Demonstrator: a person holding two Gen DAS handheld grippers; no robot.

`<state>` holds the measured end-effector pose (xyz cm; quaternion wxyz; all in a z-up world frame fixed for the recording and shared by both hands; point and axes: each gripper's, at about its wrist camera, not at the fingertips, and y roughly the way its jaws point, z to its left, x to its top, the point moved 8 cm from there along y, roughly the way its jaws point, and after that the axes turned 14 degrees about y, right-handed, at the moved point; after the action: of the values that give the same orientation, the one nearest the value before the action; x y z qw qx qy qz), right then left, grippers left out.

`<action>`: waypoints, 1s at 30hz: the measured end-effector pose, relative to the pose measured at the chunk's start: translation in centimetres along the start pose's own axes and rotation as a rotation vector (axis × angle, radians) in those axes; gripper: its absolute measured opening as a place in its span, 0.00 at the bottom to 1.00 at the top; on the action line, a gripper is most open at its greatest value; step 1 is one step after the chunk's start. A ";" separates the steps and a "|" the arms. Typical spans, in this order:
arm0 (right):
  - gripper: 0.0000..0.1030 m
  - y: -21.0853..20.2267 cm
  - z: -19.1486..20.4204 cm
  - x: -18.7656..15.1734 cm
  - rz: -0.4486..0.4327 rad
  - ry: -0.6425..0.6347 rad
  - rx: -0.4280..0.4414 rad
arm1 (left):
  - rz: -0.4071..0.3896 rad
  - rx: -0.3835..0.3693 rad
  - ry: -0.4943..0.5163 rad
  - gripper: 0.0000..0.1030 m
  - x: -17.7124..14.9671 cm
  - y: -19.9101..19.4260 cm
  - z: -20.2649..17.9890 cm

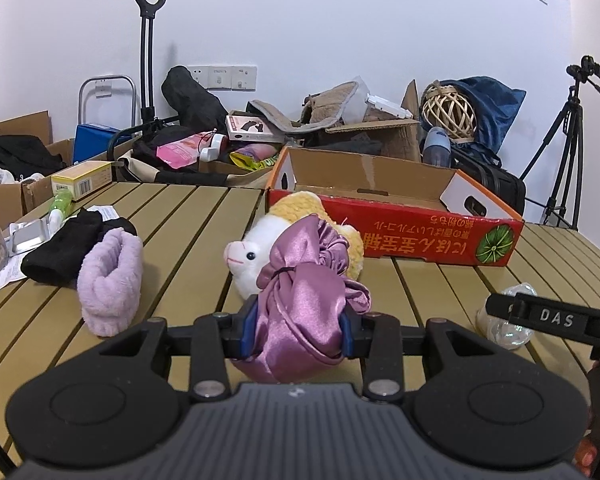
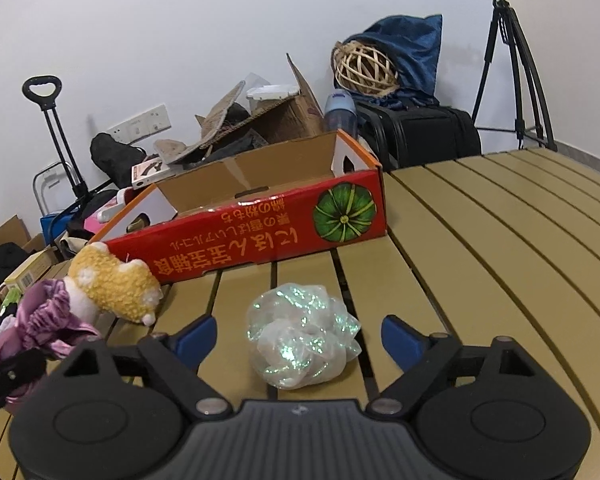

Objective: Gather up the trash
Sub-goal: 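Grasp the clear plastic bag with the right gripper, then carry the scrunchie and plastic bag off the table edge toward the bin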

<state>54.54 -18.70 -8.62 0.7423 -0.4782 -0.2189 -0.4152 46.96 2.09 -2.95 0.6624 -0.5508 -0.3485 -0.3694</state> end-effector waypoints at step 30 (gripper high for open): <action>0.33 -3.2 0.8 -0.1 -0.054 -0.071 0.084 | -0.047 0.003 -0.033 0.38 0.6 -1.8 1.0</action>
<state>51.95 -18.57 -6.64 0.7422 -0.4547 -0.2751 -0.4083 45.59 2.82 -1.41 0.6484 -0.5475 -0.3728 -0.3753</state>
